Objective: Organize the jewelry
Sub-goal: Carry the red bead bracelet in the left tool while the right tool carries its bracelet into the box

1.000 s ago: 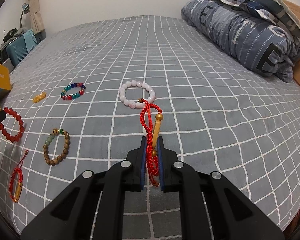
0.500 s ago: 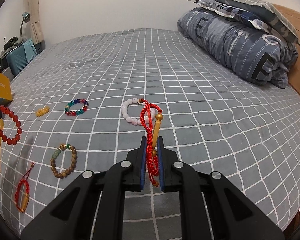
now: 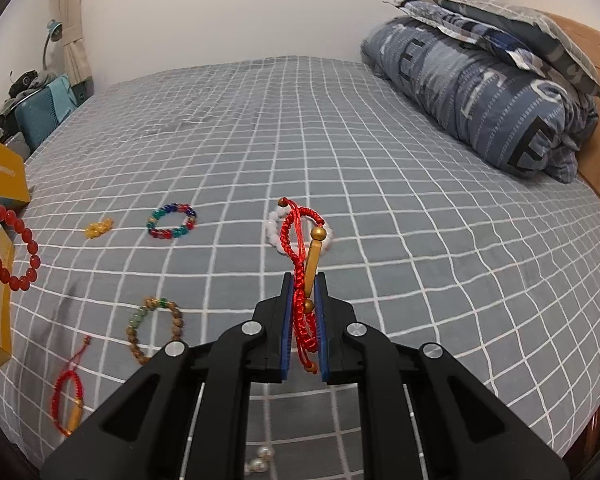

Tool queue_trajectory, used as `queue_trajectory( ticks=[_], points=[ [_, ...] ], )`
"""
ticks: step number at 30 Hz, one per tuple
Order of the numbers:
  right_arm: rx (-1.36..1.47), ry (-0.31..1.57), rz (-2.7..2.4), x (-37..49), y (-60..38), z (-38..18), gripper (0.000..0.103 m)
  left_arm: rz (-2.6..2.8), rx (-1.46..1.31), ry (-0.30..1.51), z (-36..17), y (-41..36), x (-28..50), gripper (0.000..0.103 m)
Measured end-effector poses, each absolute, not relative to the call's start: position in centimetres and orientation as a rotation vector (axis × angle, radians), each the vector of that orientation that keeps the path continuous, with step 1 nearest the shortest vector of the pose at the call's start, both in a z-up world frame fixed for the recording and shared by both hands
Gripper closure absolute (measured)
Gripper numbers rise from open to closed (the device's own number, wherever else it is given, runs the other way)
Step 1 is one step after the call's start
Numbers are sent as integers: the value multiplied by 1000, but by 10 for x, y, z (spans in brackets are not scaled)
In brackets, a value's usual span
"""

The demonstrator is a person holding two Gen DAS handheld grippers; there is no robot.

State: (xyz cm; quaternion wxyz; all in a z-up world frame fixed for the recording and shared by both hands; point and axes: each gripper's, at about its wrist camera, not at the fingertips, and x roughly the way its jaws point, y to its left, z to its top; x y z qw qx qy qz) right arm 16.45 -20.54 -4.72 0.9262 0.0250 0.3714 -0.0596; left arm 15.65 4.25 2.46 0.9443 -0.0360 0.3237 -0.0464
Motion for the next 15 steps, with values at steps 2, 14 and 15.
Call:
queue_trajectory(
  ticks=[2,14,15],
  points=[
    [48,760,-107,166,-197,-40,94,-87,-67,650,32,45,154,90],
    [10,733,-13,177,-132,-1,94,-23,-99,637,74,104,140,90],
    [9,728,1,178,-122,3,94,-7,-99,637,76,112,138,90]
  ],
)
